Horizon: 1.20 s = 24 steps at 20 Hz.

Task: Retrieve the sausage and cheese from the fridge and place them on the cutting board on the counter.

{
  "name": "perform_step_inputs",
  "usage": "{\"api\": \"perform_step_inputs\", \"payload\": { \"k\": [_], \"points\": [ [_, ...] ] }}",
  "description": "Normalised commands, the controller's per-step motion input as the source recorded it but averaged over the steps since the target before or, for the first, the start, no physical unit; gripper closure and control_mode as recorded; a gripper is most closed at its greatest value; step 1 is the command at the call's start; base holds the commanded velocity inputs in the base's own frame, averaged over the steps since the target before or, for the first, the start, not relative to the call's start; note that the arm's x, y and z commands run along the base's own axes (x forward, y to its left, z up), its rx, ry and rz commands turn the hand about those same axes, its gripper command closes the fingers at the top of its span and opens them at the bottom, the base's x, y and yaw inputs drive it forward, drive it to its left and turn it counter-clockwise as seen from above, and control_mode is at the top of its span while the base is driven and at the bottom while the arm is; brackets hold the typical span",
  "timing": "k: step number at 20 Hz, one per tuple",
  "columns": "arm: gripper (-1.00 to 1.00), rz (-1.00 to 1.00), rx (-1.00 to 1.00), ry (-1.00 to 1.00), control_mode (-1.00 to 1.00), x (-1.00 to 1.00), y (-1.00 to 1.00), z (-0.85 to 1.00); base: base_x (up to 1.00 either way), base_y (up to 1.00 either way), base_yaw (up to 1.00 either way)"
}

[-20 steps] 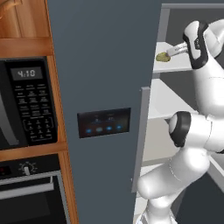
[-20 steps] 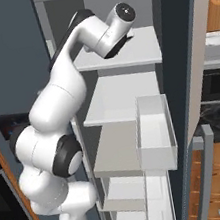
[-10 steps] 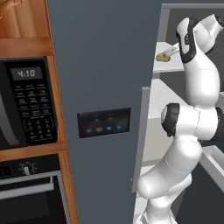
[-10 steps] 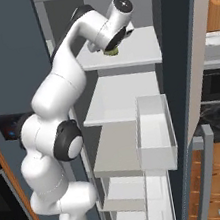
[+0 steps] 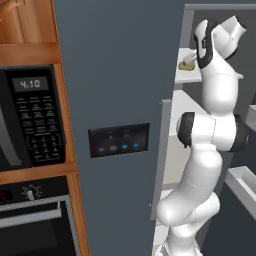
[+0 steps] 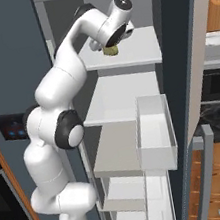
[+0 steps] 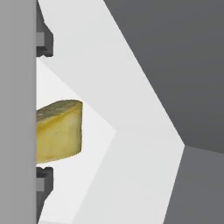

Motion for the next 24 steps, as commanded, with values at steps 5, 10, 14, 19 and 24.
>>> {"api": "perform_step_inputs", "payload": {
  "k": [5,10,14,19,24],
  "points": [
    [-1.0,0.0,0.0,0.01,-1.0,0.3,-0.11,-0.02,0.0,0.0,0.0],
    [-1.0,0.0,0.0,0.05,-1.0,0.1,-0.05,-0.07,0.0,0.0,0.0],
    [-1.0,0.0,0.0,0.04,-1.0,-0.05,0.0,-0.19,0.0,0.0,0.0],
    [-1.0,0.0,0.0,0.0,-1.0,0.0,0.02,-0.1,0.0,0.0,0.0],
    [-1.0,0.01,0.0,0.0,-1.0,-0.01,0.13,-0.21,0.0,0.0,0.0]
  ]
}}
